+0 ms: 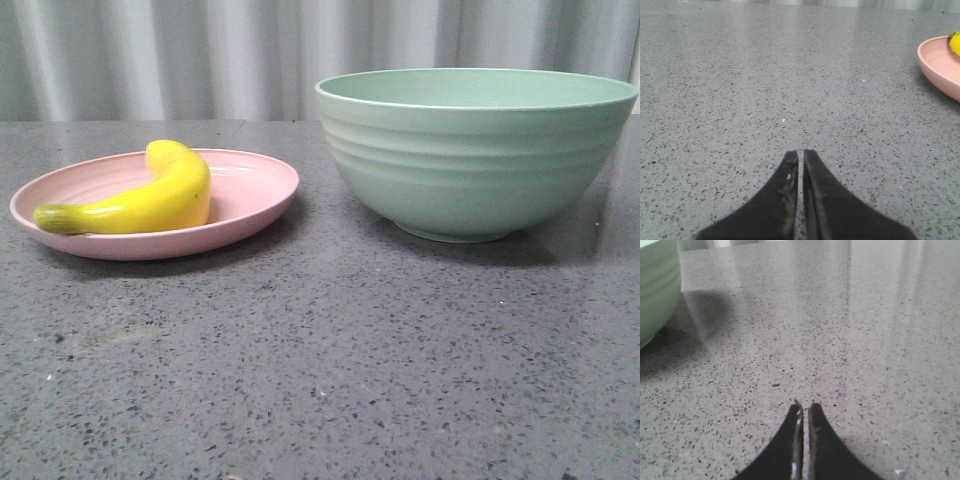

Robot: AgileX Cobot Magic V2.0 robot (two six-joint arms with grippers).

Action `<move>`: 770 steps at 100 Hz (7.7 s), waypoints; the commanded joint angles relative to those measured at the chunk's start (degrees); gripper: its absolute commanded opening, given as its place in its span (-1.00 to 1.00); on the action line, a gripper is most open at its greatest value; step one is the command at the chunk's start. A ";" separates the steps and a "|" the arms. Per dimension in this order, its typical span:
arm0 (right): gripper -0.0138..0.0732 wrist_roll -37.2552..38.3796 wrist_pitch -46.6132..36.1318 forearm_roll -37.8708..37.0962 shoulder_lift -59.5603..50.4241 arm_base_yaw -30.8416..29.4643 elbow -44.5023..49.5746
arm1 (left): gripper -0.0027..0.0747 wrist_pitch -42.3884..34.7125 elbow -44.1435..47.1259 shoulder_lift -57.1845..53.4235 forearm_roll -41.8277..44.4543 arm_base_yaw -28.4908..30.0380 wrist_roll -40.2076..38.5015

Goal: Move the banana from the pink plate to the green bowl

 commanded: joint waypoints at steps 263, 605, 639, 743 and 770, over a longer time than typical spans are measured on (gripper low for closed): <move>-0.82 0.03 -0.99 -0.70 -1.07 -0.35 1.25 | -0.98 -6.39 0.55 -1.64 2.25 0.17 -0.11; -0.82 0.03 -18.57 -0.08 3.59 -0.35 -2.58 | -0.98 -23.86 -0.58 -0.72 1.80 0.05 -0.11; -0.82 0.03 -10.58 0.07 13.94 -0.35 -10.56 | -0.98 -23.33 -9.33 12.67 1.80 0.05 -0.21; -0.82 0.03 -9.47 1.60 19.84 -0.35 -13.02 | 0.10 -20.51 -25.95 32.59 5.31 -11.67 -0.11; -0.82 0.03 -9.56 1.60 19.84 -0.35 -13.02 | 0.10 -13.81 -36.53 44.64 3.73 -23.01 -0.11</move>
